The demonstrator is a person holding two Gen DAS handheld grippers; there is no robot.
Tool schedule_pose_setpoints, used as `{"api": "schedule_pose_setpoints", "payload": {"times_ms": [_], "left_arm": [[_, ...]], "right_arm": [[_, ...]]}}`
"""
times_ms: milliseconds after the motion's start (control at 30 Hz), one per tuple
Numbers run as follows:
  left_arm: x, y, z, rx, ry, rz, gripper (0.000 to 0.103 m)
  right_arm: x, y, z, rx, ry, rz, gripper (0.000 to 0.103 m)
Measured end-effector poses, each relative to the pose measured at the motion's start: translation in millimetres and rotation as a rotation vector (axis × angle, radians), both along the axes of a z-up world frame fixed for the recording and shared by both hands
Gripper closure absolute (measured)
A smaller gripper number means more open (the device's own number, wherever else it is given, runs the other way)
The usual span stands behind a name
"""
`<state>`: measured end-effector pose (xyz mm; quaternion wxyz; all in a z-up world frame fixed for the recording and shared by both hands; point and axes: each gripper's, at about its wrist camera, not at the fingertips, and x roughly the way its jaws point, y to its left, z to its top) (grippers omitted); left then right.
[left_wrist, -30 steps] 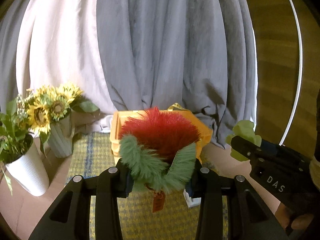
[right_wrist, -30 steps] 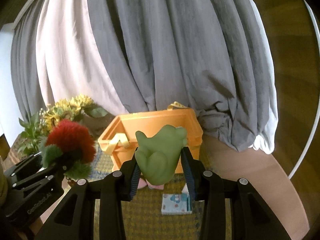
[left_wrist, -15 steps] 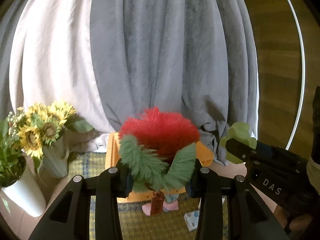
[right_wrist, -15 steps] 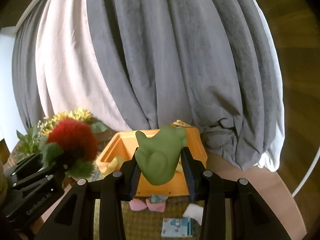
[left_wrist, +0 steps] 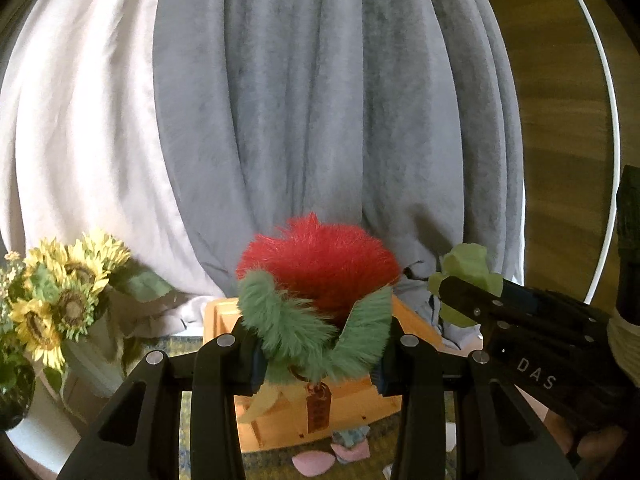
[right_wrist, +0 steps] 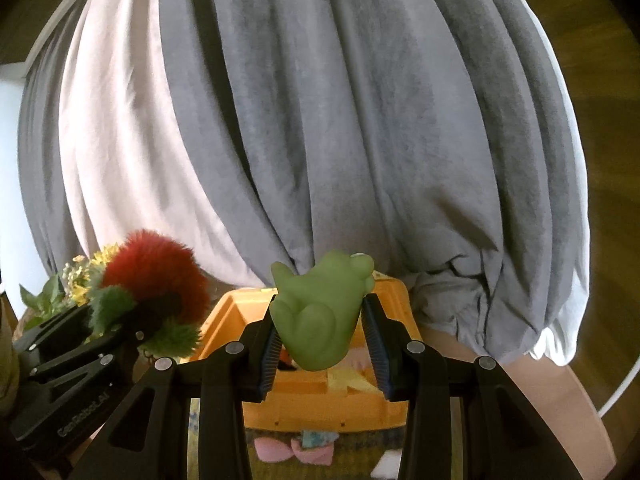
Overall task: Organize soft objects
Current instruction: 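Lift both held items over the orange crate and open both tools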
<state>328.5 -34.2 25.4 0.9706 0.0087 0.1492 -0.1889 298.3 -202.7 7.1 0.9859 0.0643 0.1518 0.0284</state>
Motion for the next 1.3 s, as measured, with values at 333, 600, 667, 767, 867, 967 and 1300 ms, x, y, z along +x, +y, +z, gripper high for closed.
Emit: {"api": "schedule_pose_setpoints", "payload": {"times_ms": [333, 600, 667, 767, 867, 967, 1300], "left_arm": [[41, -8, -2, 0.015, -0.002, 0.016, 0.064], [79, -14, -18, 0.048, 0.038, 0.036, 0.064], [87, -17, -24, 0.062, 0.052, 0.038, 0.064], [101, -21, -34, 0.089, 0.077, 0.041, 0.064], [113, -24, -44, 0.109, 0.108, 0.041, 0.064], [127, -26, -54, 0.126, 0.143, 0.042, 0.064], [155, -30, -84, 0.153, 0.266, 0.014, 0.061]], "right_arm": [[36, -1, 1, -0.025, -0.015, 0.008, 0.063], [77, -8, -10, -0.049, 0.012, 0.000, 0.063], [87, -10, -14, -0.051, 0.030, -0.002, 0.063], [102, -12, -19, -0.061, 0.056, -0.001, 0.063], [116, -14, -25, -0.063, 0.096, 0.007, 0.063], [130, -15, -33, -0.059, 0.137, 0.019, 0.063], [171, -11, -60, -0.083, 0.306, 0.081, 0.063]]}}
